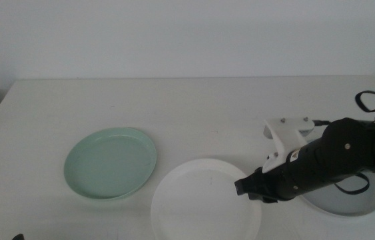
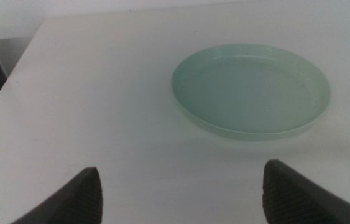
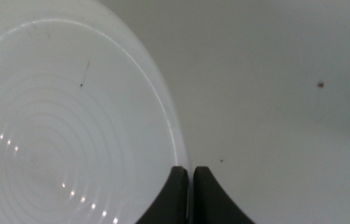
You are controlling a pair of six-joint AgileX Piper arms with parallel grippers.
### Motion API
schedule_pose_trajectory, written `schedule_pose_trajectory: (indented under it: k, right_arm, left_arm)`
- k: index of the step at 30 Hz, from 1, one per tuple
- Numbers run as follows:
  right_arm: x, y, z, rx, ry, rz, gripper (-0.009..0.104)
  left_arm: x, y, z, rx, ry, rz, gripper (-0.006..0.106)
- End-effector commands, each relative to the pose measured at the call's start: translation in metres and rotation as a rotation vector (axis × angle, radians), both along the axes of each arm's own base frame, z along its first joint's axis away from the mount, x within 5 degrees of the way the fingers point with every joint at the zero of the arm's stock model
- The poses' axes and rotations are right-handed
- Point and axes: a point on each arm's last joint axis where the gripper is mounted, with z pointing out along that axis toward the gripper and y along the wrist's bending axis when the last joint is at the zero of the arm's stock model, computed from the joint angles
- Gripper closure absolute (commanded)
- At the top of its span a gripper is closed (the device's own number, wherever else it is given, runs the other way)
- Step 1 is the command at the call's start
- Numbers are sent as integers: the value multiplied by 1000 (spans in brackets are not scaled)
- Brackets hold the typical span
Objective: Stack the three bowls on top of each other.
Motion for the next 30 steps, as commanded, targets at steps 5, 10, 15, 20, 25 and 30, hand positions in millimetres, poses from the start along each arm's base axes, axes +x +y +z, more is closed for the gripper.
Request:
schedule_pose_trajectory:
  k: [5, 10, 15, 20, 25, 30]
  right_arm:
    - [8, 4, -2, 16, -19, -20, 96]
    - [9, 5, -12, -4, 2, -14, 96]
    - [10, 5, -13, -15, -2, -7, 93]
    - [10, 5, -13, -15, -2, -7, 75]
    - [9, 4, -2, 5, -9, -12, 46]
    - [16, -21, 48, 60, -56, -59, 33]
  left_arm:
    - [1, 0, 8, -20, -84, 8, 15]
    - [1, 0, 8, -20, -84, 8, 15]
    - [1, 0, 8, -20, -84, 8, 15]
    - [1, 0, 8, -20, -84, 8, 15]
    - [1, 0, 8, -20, -84, 8, 15]
    - [1, 0, 8, -20, -84, 8, 15]
